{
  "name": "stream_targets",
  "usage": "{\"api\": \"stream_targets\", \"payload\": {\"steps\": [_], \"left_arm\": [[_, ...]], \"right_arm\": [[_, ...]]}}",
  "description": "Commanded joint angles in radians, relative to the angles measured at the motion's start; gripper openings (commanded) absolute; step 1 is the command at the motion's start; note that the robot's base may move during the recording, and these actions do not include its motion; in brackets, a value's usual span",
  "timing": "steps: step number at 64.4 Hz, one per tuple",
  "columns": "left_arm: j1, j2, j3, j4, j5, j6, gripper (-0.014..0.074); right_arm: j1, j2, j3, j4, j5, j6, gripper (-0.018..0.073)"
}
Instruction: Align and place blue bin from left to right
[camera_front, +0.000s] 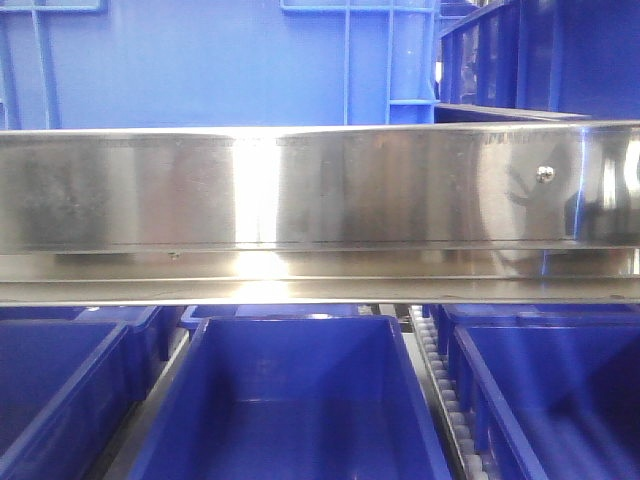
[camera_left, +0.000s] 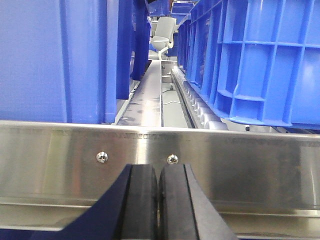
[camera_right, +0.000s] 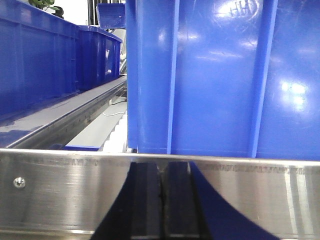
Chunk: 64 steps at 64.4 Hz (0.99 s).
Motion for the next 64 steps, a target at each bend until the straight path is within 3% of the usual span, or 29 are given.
{"api": "stream_targets", "payload": {"steps": [1,35,64], "left_arm": [[0.005,-0.003,-0.002,-0.007,-0.020,0.002,0.0004],[0.005,-0.003,-0.002,-0.007,-0.057,0.002,0.0004],[0.005,-0.003,-0.002,-0.025,-0.305,-0.018,0.0004]], "right_arm": [[0.002,-0.003,0.000,-0.003,-0.023,-0.004,-0.0079],[0.002,-0.003,0.000,-0.003,-0.023,-0.004,-0.0079],[0.002,-0.003,0.000,0.001,-0.097,-0.004,-0.0079]]}}
